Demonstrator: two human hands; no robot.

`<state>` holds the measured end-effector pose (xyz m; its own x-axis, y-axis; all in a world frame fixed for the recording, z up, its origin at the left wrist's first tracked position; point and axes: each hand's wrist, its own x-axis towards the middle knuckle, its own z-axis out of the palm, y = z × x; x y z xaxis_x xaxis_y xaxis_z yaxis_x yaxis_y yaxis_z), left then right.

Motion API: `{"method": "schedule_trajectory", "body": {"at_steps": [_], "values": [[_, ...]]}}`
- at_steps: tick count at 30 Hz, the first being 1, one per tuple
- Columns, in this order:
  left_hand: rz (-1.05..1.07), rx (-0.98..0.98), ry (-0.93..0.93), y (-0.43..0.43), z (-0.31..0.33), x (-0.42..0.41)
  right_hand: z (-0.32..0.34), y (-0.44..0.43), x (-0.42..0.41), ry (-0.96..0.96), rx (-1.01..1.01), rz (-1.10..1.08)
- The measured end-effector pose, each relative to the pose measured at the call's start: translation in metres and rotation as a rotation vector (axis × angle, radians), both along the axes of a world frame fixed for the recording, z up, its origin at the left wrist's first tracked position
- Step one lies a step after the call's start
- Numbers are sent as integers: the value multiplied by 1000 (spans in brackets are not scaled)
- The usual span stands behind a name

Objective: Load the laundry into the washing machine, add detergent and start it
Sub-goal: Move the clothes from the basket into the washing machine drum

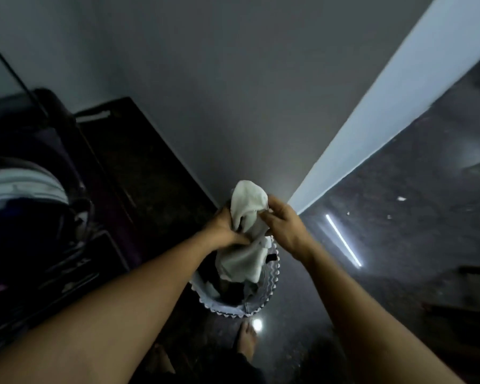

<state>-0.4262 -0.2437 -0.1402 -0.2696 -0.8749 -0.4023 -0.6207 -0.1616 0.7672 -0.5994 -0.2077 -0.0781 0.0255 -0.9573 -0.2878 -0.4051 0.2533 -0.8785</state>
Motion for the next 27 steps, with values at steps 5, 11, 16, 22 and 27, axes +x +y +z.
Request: {"method": "schedule_trajectory", "body": {"at_steps": [5, 11, 16, 22, 27], "values": [[-81, -129, 241, 13, 91, 7, 120, 16, 4, 15, -237, -4], [84, -192, 454, 30, 183, -11, 229, 30, 7, -49, -461, 86], [194, -278, 561, 42, 263, -35, 280, 44, -21, -196, -561, 138], [320, -381, 671, 47, 335, -45, 230, 58, -60, -104, -377, 121], [377, -442, 808, 52, 405, -51, 133, 40, -54, 154, -177, 204]]}}
